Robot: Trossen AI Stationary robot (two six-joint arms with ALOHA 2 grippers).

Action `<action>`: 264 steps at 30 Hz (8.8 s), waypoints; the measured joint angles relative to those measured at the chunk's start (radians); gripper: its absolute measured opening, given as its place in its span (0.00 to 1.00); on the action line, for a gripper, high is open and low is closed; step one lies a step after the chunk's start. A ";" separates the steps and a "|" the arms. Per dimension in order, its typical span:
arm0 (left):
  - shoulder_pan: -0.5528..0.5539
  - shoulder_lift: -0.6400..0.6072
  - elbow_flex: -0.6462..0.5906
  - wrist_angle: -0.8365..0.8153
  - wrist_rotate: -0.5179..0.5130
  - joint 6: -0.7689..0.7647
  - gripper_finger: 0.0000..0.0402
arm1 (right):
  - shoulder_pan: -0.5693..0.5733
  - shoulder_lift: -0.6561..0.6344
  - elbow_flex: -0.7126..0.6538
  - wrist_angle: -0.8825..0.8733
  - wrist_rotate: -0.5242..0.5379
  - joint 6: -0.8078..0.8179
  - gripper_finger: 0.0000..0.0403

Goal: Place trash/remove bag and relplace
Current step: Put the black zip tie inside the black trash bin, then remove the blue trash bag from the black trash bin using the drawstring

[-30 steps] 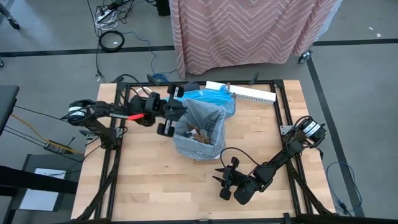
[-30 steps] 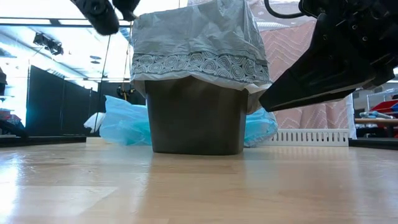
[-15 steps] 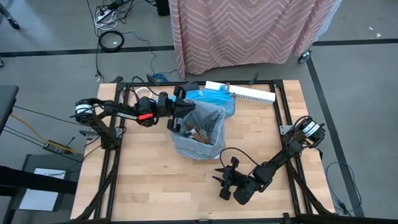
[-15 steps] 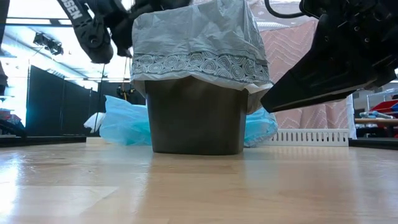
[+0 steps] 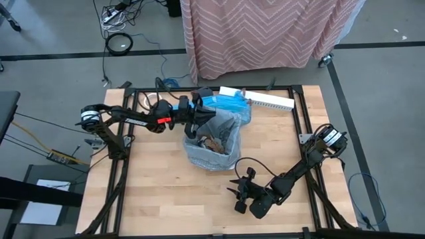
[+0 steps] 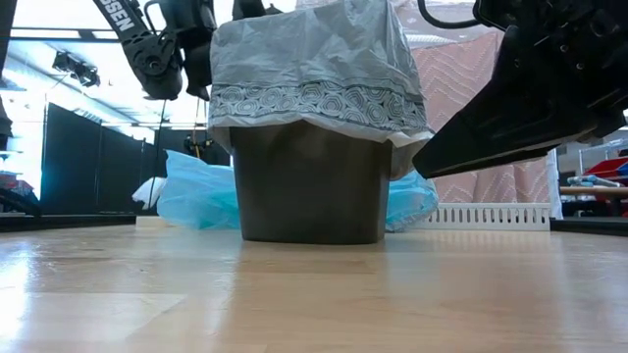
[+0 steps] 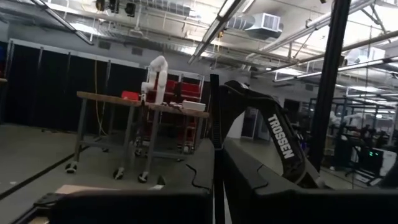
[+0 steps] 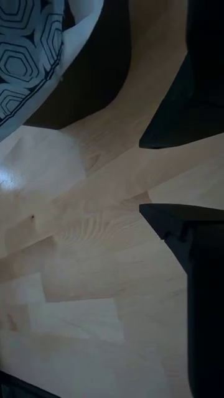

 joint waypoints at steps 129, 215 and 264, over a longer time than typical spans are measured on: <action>-0.074 -1.083 -0.331 -0.801 -0.138 -0.451 0.39 | -0.059 0.171 -0.061 0.516 0.554 0.459 0.26; -0.417 -0.295 -0.276 -0.378 -0.402 -0.100 0.13 | -0.087 -0.335 -0.004 1.045 0.671 -1.331 0.00; -0.361 -0.237 -0.148 -0.952 -1.075 -0.020 0.03 | -0.105 -0.395 -0.006 1.041 0.684 -1.692 0.00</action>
